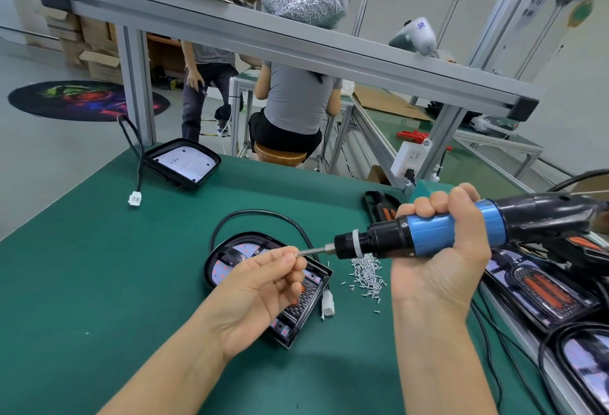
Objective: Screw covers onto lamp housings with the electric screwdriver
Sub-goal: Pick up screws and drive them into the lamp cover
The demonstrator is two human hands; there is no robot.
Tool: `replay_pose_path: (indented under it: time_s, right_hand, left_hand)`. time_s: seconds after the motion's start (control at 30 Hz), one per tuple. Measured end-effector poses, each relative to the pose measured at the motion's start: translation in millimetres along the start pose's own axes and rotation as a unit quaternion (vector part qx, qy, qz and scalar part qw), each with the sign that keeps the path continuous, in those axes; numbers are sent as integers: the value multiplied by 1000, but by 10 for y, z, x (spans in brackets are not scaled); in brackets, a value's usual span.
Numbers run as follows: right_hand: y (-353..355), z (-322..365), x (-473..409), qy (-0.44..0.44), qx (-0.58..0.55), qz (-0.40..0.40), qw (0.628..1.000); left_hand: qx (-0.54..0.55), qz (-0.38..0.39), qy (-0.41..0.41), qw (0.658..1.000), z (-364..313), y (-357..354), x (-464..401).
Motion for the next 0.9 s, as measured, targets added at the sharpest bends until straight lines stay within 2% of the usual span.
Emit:
replay_pose_path:
  time_s: [0.37, 0.9]
  right_hand:
    - [8, 2, -12, 0, 4, -6, 1000]
    - [23, 2, -27, 1, 14, -5, 1000]
  left_hand:
    - [21, -36, -2, 999, 28, -74, 10]
    - [48, -31, 1, 998, 87, -69, 14]
Point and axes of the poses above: each hand's wrist, its own x-axis away from the middle knuckle, its own y-axis out of the back of the hand, z = x × y, the point moved 1 cm from there along -x, towards the middle knuckle, and after that the axes turned 10 degrees about -z, right-handed, at the moved point
